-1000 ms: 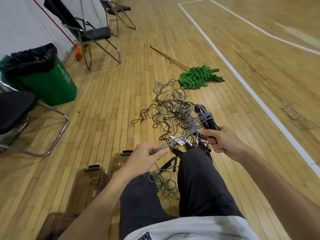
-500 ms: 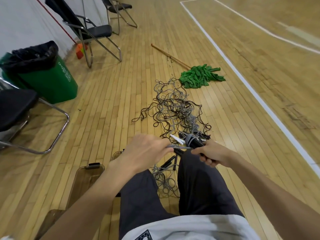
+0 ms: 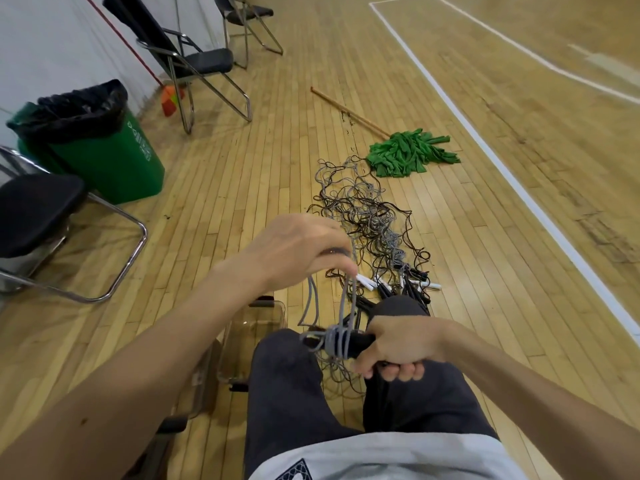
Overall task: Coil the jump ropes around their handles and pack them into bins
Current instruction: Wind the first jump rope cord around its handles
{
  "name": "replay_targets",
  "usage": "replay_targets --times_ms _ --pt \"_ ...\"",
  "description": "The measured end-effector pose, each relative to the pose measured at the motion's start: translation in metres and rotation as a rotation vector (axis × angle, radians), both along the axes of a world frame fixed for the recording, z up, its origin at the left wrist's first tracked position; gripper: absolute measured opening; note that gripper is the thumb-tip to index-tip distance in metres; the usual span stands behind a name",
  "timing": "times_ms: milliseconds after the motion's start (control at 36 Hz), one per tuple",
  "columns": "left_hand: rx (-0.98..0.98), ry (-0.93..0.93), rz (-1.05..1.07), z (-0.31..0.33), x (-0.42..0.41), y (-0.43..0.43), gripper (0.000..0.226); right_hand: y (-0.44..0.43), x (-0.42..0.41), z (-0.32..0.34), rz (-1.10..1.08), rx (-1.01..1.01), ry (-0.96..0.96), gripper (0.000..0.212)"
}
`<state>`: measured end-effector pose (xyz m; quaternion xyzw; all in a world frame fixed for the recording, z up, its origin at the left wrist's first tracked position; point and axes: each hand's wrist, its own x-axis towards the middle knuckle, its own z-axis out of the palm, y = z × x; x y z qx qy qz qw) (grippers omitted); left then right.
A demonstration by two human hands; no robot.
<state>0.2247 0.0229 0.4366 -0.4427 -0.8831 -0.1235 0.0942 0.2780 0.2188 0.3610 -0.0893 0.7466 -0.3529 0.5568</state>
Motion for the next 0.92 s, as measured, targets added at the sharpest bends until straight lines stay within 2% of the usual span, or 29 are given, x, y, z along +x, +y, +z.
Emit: replay_targets --times_ms 111,222,361,500,611,694,778,861,917 --pt "0.046 -0.208 0.112 -0.001 -0.009 -0.001 0.058 -0.013 0.013 0.029 0.074 -0.036 0.081 0.022" --pt "0.155 -0.35 0.166 -0.012 -0.017 -0.012 0.056 -0.013 0.017 0.044 0.069 -0.049 0.148 0.023" --pt "0.3 -0.548 0.217 -0.02 -0.017 -0.015 0.053 -0.009 0.02 0.055 0.084 -0.129 0.084 0.022" --pt "0.478 -0.783 0.185 -0.031 -0.012 -0.011 0.038 -0.008 0.022 0.065 0.077 -0.269 0.037 0.029" --pt "0.607 -0.947 0.26 -0.053 -0.009 -0.009 0.057 -0.005 0.024 0.072 -0.034 -0.412 0.049 0.026" --pt "0.746 -1.051 0.34 -0.081 -0.002 -0.012 0.035 0.001 0.019 0.077 -0.153 -0.507 0.069 0.021" --pt "0.665 -1.061 0.423 -0.089 0.009 -0.007 0.015 0.007 0.015 0.078 -0.2 -0.511 0.095 0.024" --pt "0.737 -1.216 0.471 -0.087 0.02 0.003 0.037 0.01 0.012 0.072 -0.243 -0.541 0.104 0.035" --pt "0.893 -1.264 0.451 -0.095 0.019 0.006 0.033 0.011 0.01 0.07 -0.28 -0.604 0.098 0.026"
